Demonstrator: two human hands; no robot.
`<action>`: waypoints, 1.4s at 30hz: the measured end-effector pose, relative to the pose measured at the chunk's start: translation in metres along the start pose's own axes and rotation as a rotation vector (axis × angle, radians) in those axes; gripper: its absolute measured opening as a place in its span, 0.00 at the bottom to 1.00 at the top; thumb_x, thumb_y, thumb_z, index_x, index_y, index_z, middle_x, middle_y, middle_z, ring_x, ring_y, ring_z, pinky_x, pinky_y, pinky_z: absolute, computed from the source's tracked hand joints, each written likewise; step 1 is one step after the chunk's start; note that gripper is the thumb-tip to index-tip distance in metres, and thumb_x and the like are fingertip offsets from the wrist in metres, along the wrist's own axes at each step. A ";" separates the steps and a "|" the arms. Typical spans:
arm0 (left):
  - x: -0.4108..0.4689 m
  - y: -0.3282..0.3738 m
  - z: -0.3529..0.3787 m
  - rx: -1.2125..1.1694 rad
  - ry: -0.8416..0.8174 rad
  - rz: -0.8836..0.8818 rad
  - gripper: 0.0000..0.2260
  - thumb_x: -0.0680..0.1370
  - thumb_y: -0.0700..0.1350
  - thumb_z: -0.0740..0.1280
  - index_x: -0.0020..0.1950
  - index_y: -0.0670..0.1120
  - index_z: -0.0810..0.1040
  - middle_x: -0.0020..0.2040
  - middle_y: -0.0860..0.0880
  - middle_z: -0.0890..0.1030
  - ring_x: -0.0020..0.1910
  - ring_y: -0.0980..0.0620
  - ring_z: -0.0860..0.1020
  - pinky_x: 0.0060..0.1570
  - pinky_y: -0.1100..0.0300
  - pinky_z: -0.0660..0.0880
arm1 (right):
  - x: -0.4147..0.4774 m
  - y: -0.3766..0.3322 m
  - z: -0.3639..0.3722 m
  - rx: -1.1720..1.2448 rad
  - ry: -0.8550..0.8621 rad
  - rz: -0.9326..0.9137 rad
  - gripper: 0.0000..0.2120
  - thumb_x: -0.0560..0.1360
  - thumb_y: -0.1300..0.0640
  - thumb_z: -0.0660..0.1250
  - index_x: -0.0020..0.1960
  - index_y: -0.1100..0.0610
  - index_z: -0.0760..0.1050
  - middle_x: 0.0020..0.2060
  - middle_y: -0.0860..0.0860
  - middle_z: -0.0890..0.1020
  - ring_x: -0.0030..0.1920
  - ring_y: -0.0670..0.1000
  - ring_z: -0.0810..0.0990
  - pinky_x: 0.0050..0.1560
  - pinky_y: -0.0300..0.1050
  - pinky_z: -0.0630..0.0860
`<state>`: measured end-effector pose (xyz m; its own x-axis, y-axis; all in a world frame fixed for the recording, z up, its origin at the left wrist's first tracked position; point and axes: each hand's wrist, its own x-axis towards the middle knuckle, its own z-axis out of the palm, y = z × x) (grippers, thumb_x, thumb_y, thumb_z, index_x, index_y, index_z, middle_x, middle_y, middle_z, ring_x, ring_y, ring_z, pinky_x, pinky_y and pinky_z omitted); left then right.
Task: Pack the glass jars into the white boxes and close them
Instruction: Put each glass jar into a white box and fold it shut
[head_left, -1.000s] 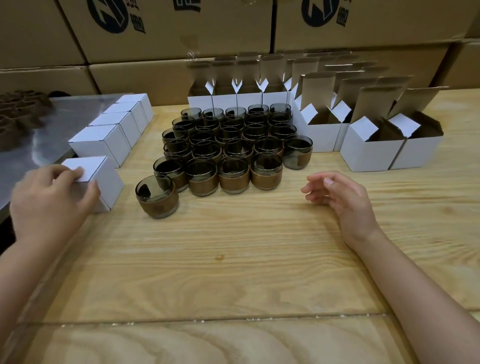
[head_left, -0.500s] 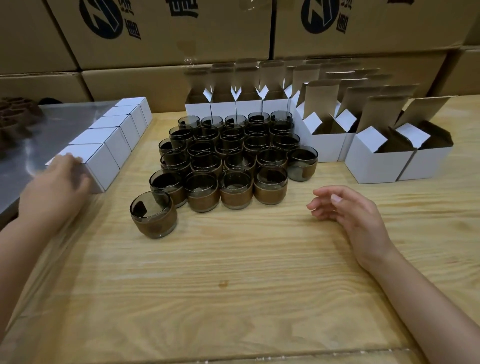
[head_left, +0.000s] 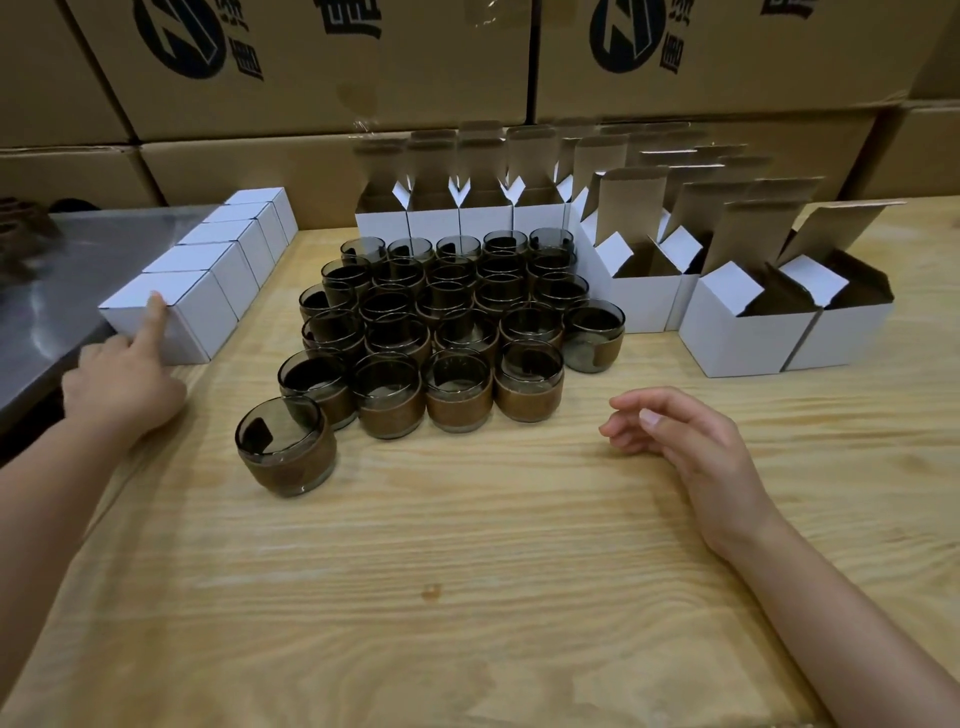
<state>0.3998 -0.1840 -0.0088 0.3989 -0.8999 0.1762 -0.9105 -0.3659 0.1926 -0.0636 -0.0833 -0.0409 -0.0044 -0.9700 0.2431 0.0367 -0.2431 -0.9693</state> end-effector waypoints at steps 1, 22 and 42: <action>-0.003 0.002 -0.002 -0.015 0.014 0.002 0.43 0.73 0.36 0.63 0.78 0.58 0.40 0.63 0.33 0.71 0.60 0.32 0.69 0.58 0.39 0.69 | 0.000 -0.001 0.000 0.001 -0.001 -0.003 0.12 0.71 0.57 0.66 0.51 0.63 0.79 0.41 0.59 0.83 0.43 0.56 0.79 0.49 0.50 0.74; -0.211 0.208 0.029 -0.573 0.044 0.696 0.10 0.75 0.41 0.66 0.54 0.48 0.82 0.45 0.54 0.83 0.39 0.55 0.78 0.43 0.55 0.76 | 0.002 -0.003 -0.004 -0.212 0.128 0.067 0.10 0.78 0.63 0.62 0.46 0.52 0.79 0.42 0.49 0.83 0.43 0.48 0.80 0.47 0.42 0.75; -0.202 0.211 0.036 -0.546 -0.039 0.635 0.09 0.77 0.43 0.63 0.53 0.50 0.80 0.37 0.60 0.73 0.35 0.60 0.72 0.39 0.62 0.69 | 0.053 -0.025 -0.056 -0.904 0.430 -0.050 0.21 0.75 0.61 0.64 0.67 0.57 0.65 0.58 0.53 0.74 0.61 0.55 0.71 0.54 0.51 0.72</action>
<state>0.1236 -0.0884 -0.0386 -0.1851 -0.9073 0.3775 -0.7759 0.3707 0.5104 -0.1202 -0.1292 -0.0054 -0.3527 -0.8345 0.4234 -0.7457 -0.0226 -0.6659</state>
